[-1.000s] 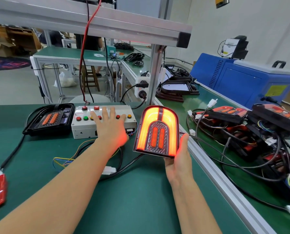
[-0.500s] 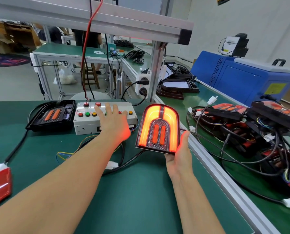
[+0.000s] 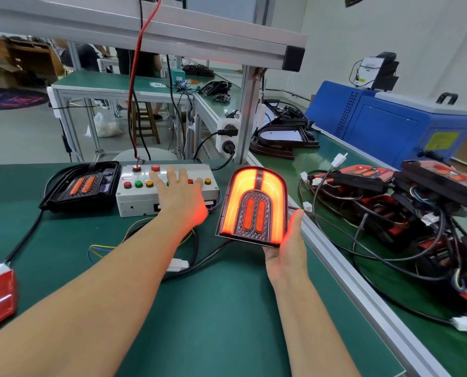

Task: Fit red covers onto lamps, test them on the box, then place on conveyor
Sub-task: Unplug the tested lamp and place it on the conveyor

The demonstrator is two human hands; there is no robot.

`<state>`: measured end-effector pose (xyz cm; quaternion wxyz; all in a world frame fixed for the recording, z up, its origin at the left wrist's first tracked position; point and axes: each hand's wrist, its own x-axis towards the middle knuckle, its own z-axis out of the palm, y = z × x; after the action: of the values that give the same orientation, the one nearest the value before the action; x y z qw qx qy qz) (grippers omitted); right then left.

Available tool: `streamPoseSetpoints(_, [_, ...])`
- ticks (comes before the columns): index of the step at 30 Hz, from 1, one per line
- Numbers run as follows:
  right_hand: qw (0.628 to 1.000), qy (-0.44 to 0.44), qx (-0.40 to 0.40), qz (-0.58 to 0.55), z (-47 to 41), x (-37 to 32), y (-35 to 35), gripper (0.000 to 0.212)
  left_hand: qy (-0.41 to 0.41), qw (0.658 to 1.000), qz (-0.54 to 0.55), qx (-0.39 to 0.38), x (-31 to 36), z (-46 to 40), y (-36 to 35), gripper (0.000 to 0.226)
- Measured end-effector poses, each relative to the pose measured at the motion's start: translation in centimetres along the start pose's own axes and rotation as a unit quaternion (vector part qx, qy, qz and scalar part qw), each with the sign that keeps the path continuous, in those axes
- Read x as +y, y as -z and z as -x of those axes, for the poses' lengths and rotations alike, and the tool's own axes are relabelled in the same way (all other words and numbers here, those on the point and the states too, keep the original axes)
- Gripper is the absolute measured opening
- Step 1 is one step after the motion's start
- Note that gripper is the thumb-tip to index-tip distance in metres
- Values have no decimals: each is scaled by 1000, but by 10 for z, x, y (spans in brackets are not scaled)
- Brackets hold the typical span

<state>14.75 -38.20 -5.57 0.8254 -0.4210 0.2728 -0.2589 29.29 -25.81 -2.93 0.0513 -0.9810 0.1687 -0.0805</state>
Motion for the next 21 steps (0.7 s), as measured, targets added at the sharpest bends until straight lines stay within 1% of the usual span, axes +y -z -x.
streamPoseSetpoints(5, [1000,-1,5,-1,2,-2,1,46,-1,1000,6,-6,0,0,2,73])
streamPoseSetpoints(9, [1000,-4,10,18,4,-4,0,44,-6,1000,4,-12,-1,1,5,72])
streamPoseSetpoints(14, [998,-9,14,67,7,-7,0,39,-10,1000,5,-27,-3,1,9,70])
streamPoseSetpoints(18, [995,-20,27,93,8,-11,1,37,-11,1000,2,-23,-4,0,9,68])
streamPoseSetpoints(21, [987,-31,37,155,7,-13,4,34,-12,1000,1,-21,-4,-1,8,69])
